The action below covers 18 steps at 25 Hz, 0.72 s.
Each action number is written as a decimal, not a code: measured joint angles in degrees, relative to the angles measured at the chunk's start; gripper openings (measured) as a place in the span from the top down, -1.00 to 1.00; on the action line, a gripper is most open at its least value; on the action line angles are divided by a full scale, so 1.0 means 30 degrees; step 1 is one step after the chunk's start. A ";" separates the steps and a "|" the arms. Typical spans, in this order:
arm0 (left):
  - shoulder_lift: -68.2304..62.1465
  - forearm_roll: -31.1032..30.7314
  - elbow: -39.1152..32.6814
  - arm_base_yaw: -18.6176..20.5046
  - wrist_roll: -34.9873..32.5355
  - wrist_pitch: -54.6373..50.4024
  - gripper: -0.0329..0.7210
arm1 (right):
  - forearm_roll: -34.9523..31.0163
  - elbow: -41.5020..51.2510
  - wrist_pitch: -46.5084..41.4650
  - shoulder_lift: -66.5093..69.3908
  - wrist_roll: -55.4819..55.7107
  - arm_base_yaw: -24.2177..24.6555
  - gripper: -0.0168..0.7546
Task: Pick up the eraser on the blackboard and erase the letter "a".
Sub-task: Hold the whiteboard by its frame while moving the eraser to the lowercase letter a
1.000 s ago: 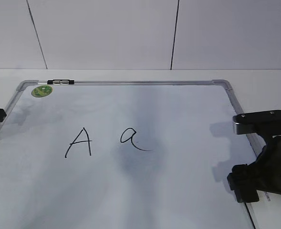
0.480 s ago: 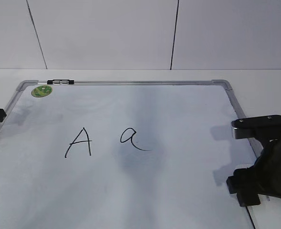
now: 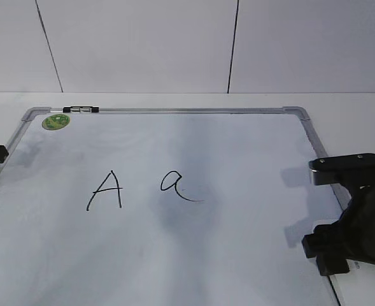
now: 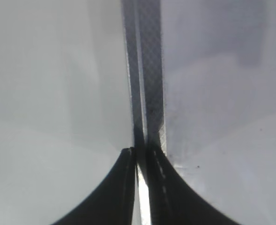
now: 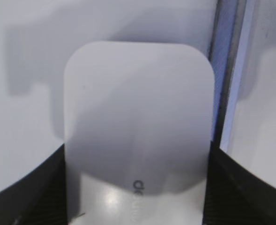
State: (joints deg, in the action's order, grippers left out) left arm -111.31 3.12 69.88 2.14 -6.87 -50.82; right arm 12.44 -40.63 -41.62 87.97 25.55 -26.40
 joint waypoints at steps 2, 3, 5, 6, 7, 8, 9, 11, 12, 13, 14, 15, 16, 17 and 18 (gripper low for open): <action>0.0000 0.0000 0.0000 0.0000 0.0000 0.0000 0.77 | -0.0015 0.0000 -0.0035 0.0000 0.0000 0.0000 -0.42; 0.0000 0.0000 0.0000 0.0000 0.0000 0.0000 0.77 | -0.0046 0.0000 -0.0035 0.0000 0.0000 0.0000 -0.42; 0.0000 0.0000 0.0000 0.0000 0.0000 0.0000 0.77 | -0.0046 0.0000 -0.0072 0.0000 0.0000 0.0000 -0.42; 0.0000 0.0000 0.0000 0.0000 0.0000 0.0000 0.77 | -0.0046 0.0000 -0.0101 0.0000 0.0000 0.0000 -0.41; 0.0000 0.0000 0.0000 0.0000 0.0000 0.0000 0.77 | -0.0046 0.0000 -0.0113 0.0000 0.0000 0.0000 -0.41; 0.0000 0.0000 0.0000 0.0000 0.0000 0.0000 0.77 | -0.0046 0.0000 -0.0153 0.0000 0.0000 0.0000 -0.42; 0.0000 0.0000 0.0000 0.0000 0.0000 0.0000 0.77 | -0.0046 -0.0031 -0.0153 0.0000 0.0000 0.0000 -0.41; 0.0000 0.0000 0.0000 0.0000 0.0000 0.0000 0.77 | -0.0046 -0.0031 -0.0226 0.0000 0.0000 0.0000 -0.41; 0.0000 0.0000 0.0000 0.0000 0.0000 0.0000 0.77 | -0.0046 -0.0031 -0.0261 0.0000 0.0000 0.0000 -0.41; 0.0000 0.0000 0.0000 0.0000 0.0000 0.0000 0.77 | -0.0046 -0.0031 -0.0289 0.0000 0.0000 0.0000 -0.41; 0.0000 0.0000 0.0000 0.0000 0.0000 0.0000 0.77 | -0.0046 -0.0031 -0.0289 0.0000 0.0000 0.0000 -0.41; 0.0000 0.0000 0.0000 0.0000 0.0000 0.0000 0.77 | -0.0046 -0.0031 -0.0289 0.0000 0.0000 0.0000 -0.41; 0.0000 0.0000 0.0000 0.0000 0.0000 0.0000 0.77 | -0.0059 -0.0037 -0.0289 0.0000 0.0000 0.0000 -0.41; 0.0000 0.0000 0.0000 0.0000 0.0000 0.0000 0.77 | -0.0059 -0.0072 -0.0350 0.0000 0.0000 0.0000 -0.41; 0.0000 0.0000 0.0000 0.0000 0.0000 0.0000 0.77 | -0.0103 -0.0162 -0.0463 0.0000 0.0000 0.0000 -0.41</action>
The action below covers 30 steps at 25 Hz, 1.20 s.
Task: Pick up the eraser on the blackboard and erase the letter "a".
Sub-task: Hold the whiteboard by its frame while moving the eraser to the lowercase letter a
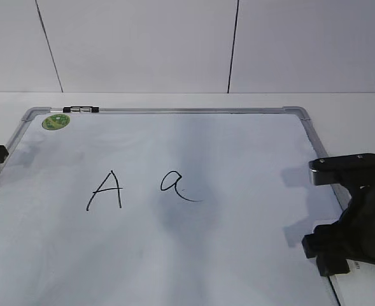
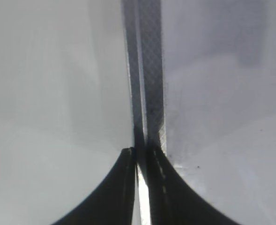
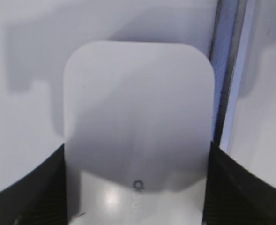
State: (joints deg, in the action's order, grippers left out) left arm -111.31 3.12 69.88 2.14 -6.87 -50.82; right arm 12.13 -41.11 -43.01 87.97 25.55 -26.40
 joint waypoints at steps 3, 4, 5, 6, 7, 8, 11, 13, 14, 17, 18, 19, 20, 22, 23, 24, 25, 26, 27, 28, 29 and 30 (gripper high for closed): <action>0.0000 0.0000 0.0000 0.0000 0.0000 -0.0030 0.77 | -0.0171 -0.0427 -0.0765 0.0045 0.0000 0.0000 -0.41; 0.0000 0.0000 0.0000 0.0000 0.0000 -0.0030 0.77 | -0.0204 -0.0660 -0.1117 0.0045 0.0000 0.0000 -0.41; 0.0000 0.0000 0.0000 0.0000 0.0000 -0.0030 0.77 | -0.0215 -0.0868 -0.1479 0.0093 0.0000 0.0000 -0.41; 0.0000 0.0000 0.0000 0.0000 0.0000 -0.0030 0.77 | -0.0248 -0.1142 -0.1790 0.0089 0.0000 0.0000 -0.41; 0.0000 0.0000 0.0000 0.0000 0.0000 -0.0030 0.77 | -0.0248 -0.1425 -0.2177 0.0089 0.0000 0.0000 -0.41; 0.0000 0.0000 0.0000 0.0000 0.0000 -0.0030 0.77 | -0.0248 -0.1688 -0.2408 0.0089 -0.0035 0.0000 -0.41; 0.0000 0.0000 0.0000 0.0000 0.0000 -0.0030 0.77 | -0.0248 -0.2286 -0.2870 0.0089 -0.0235 0.0000 -0.41; 0.0000 0.0000 0.0000 0.0000 0.0000 -0.0030 0.77 | -0.0248 -0.2589 -0.3106 0.0089 -0.0325 0.0000 -0.41; 0.0000 0.0000 0.0000 0.0000 0.0000 -0.0030 0.77 | -0.0248 -0.2795 -0.3243 0.0089 -0.0368 0.0000 -0.41; 0.0000 -0.0011 0.0000 0.0000 0.0000 -0.0030 0.77 | -0.0289 -0.3260 -0.3336 0.0089 -0.0832 0.0000 -0.41; 0.0000 -0.0011 0.0000 0.0000 0.0000 -0.0030 0.77 | -0.0378 -0.3394 -0.3368 0.0089 -0.1042 0.0000 -0.41; 0.0000 -0.0011 0.0000 0.0000 0.0000 -0.0030 0.77 | -0.0479 -0.3546 -0.3405 0.0089 -0.1324 0.0000 -0.41; 0.0000 -0.0011 0.0000 0.0000 0.0000 -0.0030 0.77 | -0.0654 -0.3733 -0.3443 0.0089 -0.1679 0.0000 -0.41; 0.0000 -0.0011 0.0000 0.0000 0.0000 -0.0030 0.77 | -0.1114 -0.4207 -0.3519 0.0089 -0.2323 0.0000 -0.41; 0.0000 -0.0011 0.0000 0.0000 0.0000 -0.0030 0.77 | -0.1359 -0.4478 -0.3555 0.0089 -0.2682 0.0000 -0.41; 0.0000 -0.0011 0.0000 0.0000 0.0000 -0.0030 0.77 | -0.1703 -0.4852 -0.3564 0.0103 -0.3076 0.0000 -0.41; 0.0000 -0.0011 0.0000 0.0000 0.0000 -0.0030 0.77 | -0.2036 -0.5298 -0.3609 0.0185 -0.3426 0.0000 -0.41; 0.0000 -0.0011 0.0000 0.0000 0.0000 -0.0030 0.77 | -0.2332 -0.5727 -0.3720 0.0275 -0.3760 0.0000 -0.41; 0.0000 -0.0011 0.0000 0.0000 0.0000 -0.0030 0.77 | -0.2548 -0.6270 -0.3894 0.0439 -0.4073 0.0000 -0.41; 0.0000 -0.0011 0.0000 0.0000 0.0000 -0.0030 0.77 | -0.2762 -0.6838 -0.4049 0.0678 -0.4290 0.0000 -0.41; 0.0000 -0.0011 0.0000 0.0000 0.0000 -0.0030 0.77 | -0.2844 -0.7424 -0.4302 0.0990 -0.4495 -0.0039 -0.41; 0.0000 -0.0011 0.0000 0.0000 0.0000 -0.0030 0.77 | -0.2844 -0.7933 -0.4603 0.1310 -0.4690 -0.0186 -0.41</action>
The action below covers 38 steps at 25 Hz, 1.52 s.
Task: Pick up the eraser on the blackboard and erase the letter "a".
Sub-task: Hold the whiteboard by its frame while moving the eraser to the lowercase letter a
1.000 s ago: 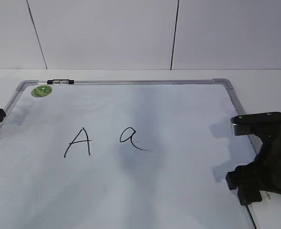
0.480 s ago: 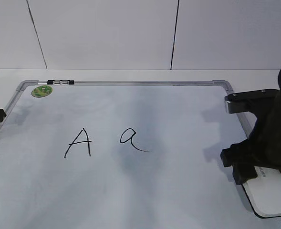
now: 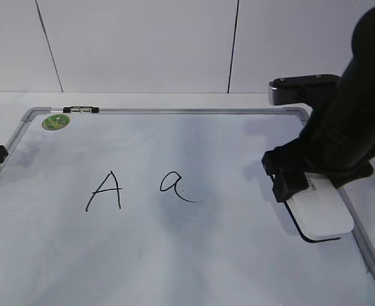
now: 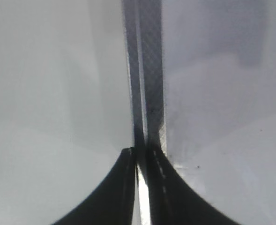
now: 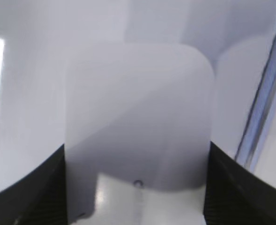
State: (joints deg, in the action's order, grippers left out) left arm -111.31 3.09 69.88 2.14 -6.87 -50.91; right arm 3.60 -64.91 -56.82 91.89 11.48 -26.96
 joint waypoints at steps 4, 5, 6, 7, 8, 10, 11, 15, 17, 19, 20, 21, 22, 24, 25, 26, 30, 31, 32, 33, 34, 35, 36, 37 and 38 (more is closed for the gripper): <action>0.0000 -0.0033 0.0000 0.0000 0.0000 0.0000 0.77 | 0.0035 -0.2501 -0.1044 0.1831 -0.0455 -0.1038 -0.41; 0.0000 -0.0033 0.0000 0.0000 0.0000 0.0000 0.77 | 0.0035 -0.3155 -0.1190 0.2337 -0.0446 -0.1256 -0.41; 0.0000 -0.0033 0.0000 0.0000 0.0000 0.0000 0.77 | 0.0035 -0.3793 -0.1299 0.2809 -0.0535 -0.1467 -0.41; 0.0000 -0.0033 0.0000 0.0000 0.0000 0.0000 0.77 | 0.0035 -0.4316 -0.1428 0.3172 -0.0570 -0.1596 -0.41; 0.0000 -0.0033 0.0000 0.0000 0.0000 0.0000 0.77 | -0.0087 -0.4916 -0.1561 0.3576 -0.0611 -0.1634 -0.41; 0.0000 -0.0033 0.0000 0.0000 0.0000 0.0000 0.77 | -0.0457 -0.5980 -0.1955 0.4265 -0.0822 -0.1634 -0.41; 0.0000 -0.0033 0.0000 0.0000 0.0000 -0.0038 0.77 | -0.0588 -0.6560 -0.2090 0.4528 -0.1045 -0.1634 -0.41; 0.0000 -0.0033 0.0000 0.0000 0.0000 -0.0038 0.77 | -0.0897 -0.8696 -0.2762 0.5821 -0.1582 -0.1634 -0.41; 0.0000 -0.0033 0.0000 0.0000 0.0000 -0.0038 0.77 | -0.0919 -0.9805 -0.3302 0.6661 -0.1622 -0.1634 -0.41; 0.0000 -0.0033 0.0000 0.0000 0.0000 -0.0038 0.77 | -0.0870 -1.0707 -0.3859 0.7476 -0.1753 -0.1721 -0.41; 0.0000 -0.0033 0.0000 0.0000 0.0000 -0.0038 0.77 | -0.0784 -1.1173 -0.4091 0.7919 -0.1843 -0.1850 -0.41; 0.0000 -0.0033 0.0000 0.0000 0.0000 -0.0038 0.77 | -0.0693 -1.1527 -0.4180 0.8281 -0.1994 -0.2089 -0.41; 0.0000 -0.0033 0.0000 0.0000 0.0000 -0.0038 0.77 | -0.0546 -1.1912 -0.4216 0.8701 -0.2090 -0.2304 -0.41; 0.0000 -0.0033 0.0000 0.0000 0.0000 -0.0038 0.77 | -0.0083 -1.2559 -0.4334 0.9446 -0.2128 -0.2860 -0.41; 0.0000 -0.0033 0.0000 0.0000 0.0000 -0.0038 0.77 | 0.0259 -1.2767 -0.4332 0.9706 -0.2165 -0.3054 -0.41; 0.0000 -0.0033 0.0000 0.0000 0.0000 -0.0038 0.77 | 0.0423 -1.2932 -0.4338 0.9978 -0.2165 -0.3144 -0.41; 0.0000 0.0001 0.0000 0.0000 0.0000 -0.0073 0.77 | 0.0725 -1.3191 -0.4030 1.0388 -0.2314 -0.3233 -0.41; 0.0000 0.0001 0.0000 0.0000 0.0000 -0.0073 0.77 | 0.0806 -1.3191 -0.3907 1.0428 -0.2314 -0.3233 -0.41; 0.0000 0.0001 0.0000 0.0000 0.0000 -0.0073 0.77 | 0.0966 -1.3210 -0.3865 1.0471 -0.2314 -0.3233 -0.41; 0.0000 0.0001 0.0000 0.0000 0.0000 -0.0073 0.77 | 0.1127 -1.3239 -0.3865 1.0565 -0.2314 -0.3233 -0.41; 0.0000 0.0001 0.0000 0.0000 0.0000 -0.0073 0.77 | 0.1200 -1.3287 -0.3820 1.0708 -0.2314 -0.3233 -0.41; 0.0000 0.0001 0.0000 0.0000 0.0000 -0.0073 0.77 | 0.1248 -1.3305 -0.3783 1.0887 -0.2314 -0.3233 -0.41; 0.0000 0.0001 0.0000 0.0000 0.0000 -0.0073 0.77 | 0.1334 -1.3337 -0.3755 1.1086 -0.2314 -0.3233 -0.41; 0.0000 0.0001 0.0000 0.0000 0.0000 -0.0073 0.77 | 0.1383 -1.3357 -0.3738 1.1287 -0.2322 -0.3233 -0.41; 0.0000 0.0001 0.0000 0.0000 0.0000 -0.0073 0.77 | 0.1428 -1.3383 -0.3738 1.1473 -0.2322 -0.3233 -0.41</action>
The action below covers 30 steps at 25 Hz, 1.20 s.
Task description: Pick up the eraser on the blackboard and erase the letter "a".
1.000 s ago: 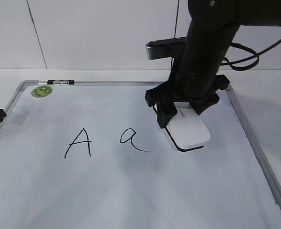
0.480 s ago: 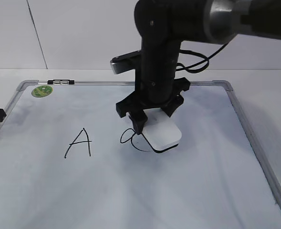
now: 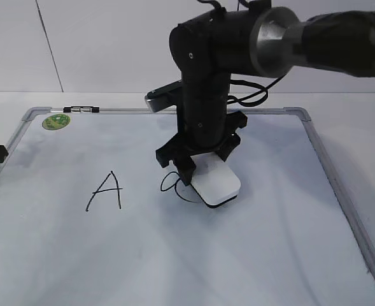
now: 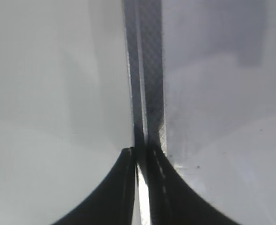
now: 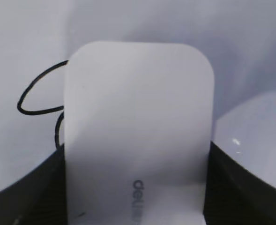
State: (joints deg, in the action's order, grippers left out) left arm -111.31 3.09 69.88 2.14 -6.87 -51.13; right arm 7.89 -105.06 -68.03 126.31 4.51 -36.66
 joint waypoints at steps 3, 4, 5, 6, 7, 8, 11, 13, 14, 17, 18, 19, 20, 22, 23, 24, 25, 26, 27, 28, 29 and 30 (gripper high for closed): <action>0.0000 0.0000 0.0000 0.0000 0.0000 -0.0036 0.77 | 0.0122 -0.0143 0.0000 0.0358 -0.0032 0.0000 -0.41; 0.0000 0.0000 0.0000 0.0000 0.0000 -0.0036 0.77 | 0.0209 -0.0187 0.0114 0.0404 -0.0032 0.0000 -0.41; 0.0000 0.0000 0.0039 0.0000 0.0000 -0.0036 0.77 | 0.0368 -0.0226 0.0226 0.0404 -0.0032 0.0000 -0.41; 0.0000 0.0000 0.0039 0.0000 0.0000 -0.0036 0.77 | 0.0487 -0.0232 0.0259 0.0404 -0.0032 0.0000 -0.41; 0.0000 0.0000 0.0039 0.0000 0.0000 -0.0036 0.77 | 0.0586 -0.0264 0.0306 0.0404 -0.0041 0.0000 -0.41; 0.0000 0.0000 0.0039 0.0000 0.0000 -0.0036 0.77 | 0.0630 -0.0301 0.0341 0.0404 -0.0073 0.0000 -0.41; 0.0000 0.0000 0.0039 0.0000 0.0000 -0.0036 0.77 | 0.0630 -0.0301 0.0372 0.0434 -0.0073 0.0000 -0.41; 0.0000 0.0000 0.0039 0.0000 0.0000 -0.0036 0.77 | 0.0655 -0.0463 0.0372 0.0573 -0.0073 0.0000 -0.41; 0.0000 0.0000 0.0039 0.0000 0.0000 -0.0036 0.77 | 0.0655 -0.0542 0.0372 0.0666 -0.0073 0.0000 -0.41; 0.0000 0.0000 0.0039 0.0000 0.0000 -0.0036 0.77 | 0.0655 -0.0900 0.0258 0.1183 -0.0073 0.0000 -0.41; 0.0000 0.0000 0.0039 0.0000 0.0000 -0.0036 0.77 | 0.0655 -0.1105 0.0118 0.1317 -0.0073 0.0000 -0.41; 0.0000 0.0000 0.0039 0.0000 0.0000 -0.0036 0.77 | 0.0655 -0.1365 0.0014 0.1435 -0.0113 0.0000 -0.41; 0.0000 0.0000 0.0039 0.0000 0.0000 -0.0036 0.77 | 0.0655 -0.1600 -0.0112 0.1587 -0.0113 0.0000 -0.41; 0.0000 0.0000 0.0039 0.0000 0.0000 -0.0036 0.77 | 0.0655 -0.1935 -0.0296 0.1744 -0.0184 0.0000 -0.41; 0.0000 0.0000 0.0039 0.0000 0.0000 -0.0036 0.77 | 0.0655 -0.2024 -0.0337 0.1780 -0.0195 0.0000 -0.41; 0.0000 0.0000 0.0070 0.0000 0.0000 -0.0036 0.77 | 0.0655 -0.2059 -0.0340 0.1780 -0.0229 0.0000 -0.41; 0.0000 0.0000 0.0070 0.0000 0.0000 -0.0036 0.77 | 0.0655 -0.2057 -0.0368 0.1780 -0.0229 0.0000 -0.41; 0.0000 0.0000 0.0070 0.0000 0.0000 -0.0036 0.77 | 0.0655 -0.2057 -0.0368 0.1780 -0.0229 0.0000 -0.41; 0.0000 0.0000 0.0070 0.0000 0.0000 -0.0036 0.77 | 0.0618 -0.2057 -0.0368 0.1780 -0.0229 0.0000 -0.41; 0.0000 0.0000 0.0070 0.0000 0.0000 -0.0036 0.77 | 0.0576 -0.2057 -0.0368 0.1780 -0.0271 0.0000 -0.41; 0.0000 0.0000 0.0070 0.0000 0.0000 -0.0036 0.77 | 0.0408 -0.2057 -0.0368 0.1780 -0.0305 0.0000 -0.41; 0.0000 0.0000 0.0070 0.0000 0.0000 -0.0036 0.77 | 0.0203 -0.2057 -0.0368 0.1780 -0.0404 0.0000 -0.41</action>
State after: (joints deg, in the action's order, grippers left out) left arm -111.31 3.09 70.09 2.14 -6.87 -51.24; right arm 8.49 -111.23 -69.13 131.65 3.30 -36.66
